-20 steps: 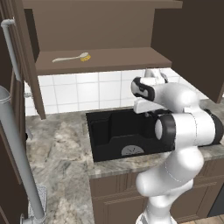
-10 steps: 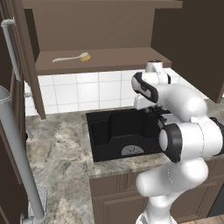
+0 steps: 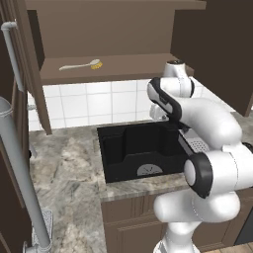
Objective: Pick up the dish brush and dish brush from the sink, and place them back in the cabinet, and close the cabinet doors.
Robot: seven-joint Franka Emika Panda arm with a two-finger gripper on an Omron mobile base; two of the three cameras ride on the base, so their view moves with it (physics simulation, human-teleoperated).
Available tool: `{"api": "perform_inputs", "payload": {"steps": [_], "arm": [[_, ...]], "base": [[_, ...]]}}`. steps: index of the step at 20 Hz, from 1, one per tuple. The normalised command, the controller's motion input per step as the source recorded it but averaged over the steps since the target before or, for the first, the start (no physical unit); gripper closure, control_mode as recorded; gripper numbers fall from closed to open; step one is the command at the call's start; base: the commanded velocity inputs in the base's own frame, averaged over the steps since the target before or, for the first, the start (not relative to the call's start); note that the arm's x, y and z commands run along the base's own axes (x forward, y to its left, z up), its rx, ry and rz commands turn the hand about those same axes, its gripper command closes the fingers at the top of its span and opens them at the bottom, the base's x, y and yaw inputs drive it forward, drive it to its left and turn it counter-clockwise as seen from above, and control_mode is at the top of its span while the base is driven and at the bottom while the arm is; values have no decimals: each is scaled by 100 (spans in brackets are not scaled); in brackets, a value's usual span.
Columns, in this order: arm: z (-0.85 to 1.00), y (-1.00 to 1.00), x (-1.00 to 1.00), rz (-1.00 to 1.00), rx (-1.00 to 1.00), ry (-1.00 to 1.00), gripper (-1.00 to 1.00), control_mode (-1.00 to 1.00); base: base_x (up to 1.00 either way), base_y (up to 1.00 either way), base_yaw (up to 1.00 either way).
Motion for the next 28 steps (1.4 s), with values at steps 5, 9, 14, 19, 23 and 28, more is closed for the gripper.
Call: {"api": "perform_inputs", "payload": {"steps": [5, 9, 14, 19, 23, 28], "arm": [[47, 13, -6, 18, -4, -4, 100, -100], [35, 10, -20, 20, 0, -12, 100, -100], [36, 17, -13, 17, -2, -16, 100, -100], [38, 19, -13, 13, -1, -22, 100, -100], [39, 17, -12, 10, -2, -34, 100, -100], [46, 11, -8, 9, -1, -33, 100, -100]], "base": [[0, 0, 0], [0, 0, 0], [0, 0, 0], [0, 0, 0], [0, 0, 0], [0, 0, 0]]}}
